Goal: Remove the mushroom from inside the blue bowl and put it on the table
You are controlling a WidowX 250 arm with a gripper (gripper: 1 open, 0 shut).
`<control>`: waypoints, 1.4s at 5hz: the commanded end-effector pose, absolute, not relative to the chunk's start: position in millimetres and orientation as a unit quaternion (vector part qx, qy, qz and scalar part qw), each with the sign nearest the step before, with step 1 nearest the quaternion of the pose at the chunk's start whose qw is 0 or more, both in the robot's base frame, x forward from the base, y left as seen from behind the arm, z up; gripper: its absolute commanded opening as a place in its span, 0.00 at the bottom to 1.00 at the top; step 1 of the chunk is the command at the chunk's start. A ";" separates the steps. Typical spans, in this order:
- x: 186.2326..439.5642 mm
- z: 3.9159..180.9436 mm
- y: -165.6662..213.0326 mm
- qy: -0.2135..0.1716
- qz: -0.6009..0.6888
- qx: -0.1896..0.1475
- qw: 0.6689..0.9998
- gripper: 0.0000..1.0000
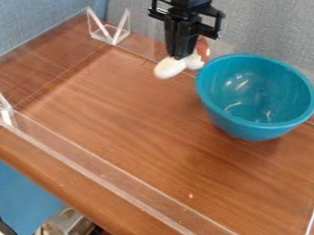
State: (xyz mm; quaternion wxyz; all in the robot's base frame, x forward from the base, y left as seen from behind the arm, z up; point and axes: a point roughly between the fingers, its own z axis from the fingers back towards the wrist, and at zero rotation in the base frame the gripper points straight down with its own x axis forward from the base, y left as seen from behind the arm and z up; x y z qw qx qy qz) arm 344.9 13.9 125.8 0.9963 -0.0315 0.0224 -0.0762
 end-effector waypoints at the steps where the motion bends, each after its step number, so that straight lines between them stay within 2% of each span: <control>1: 351.9 133.6 13.6 0.002 -0.070 -0.026 0.997 0.00; 3: 348.5 108.6 23.4 0.021 -0.044 -0.029 0.998 0.00; 4: 344.7 101.8 26.6 0.026 -0.025 -0.036 0.999 0.00; 7: 330.4 94.6 56.4 0.030 0.066 -0.051 0.996 0.00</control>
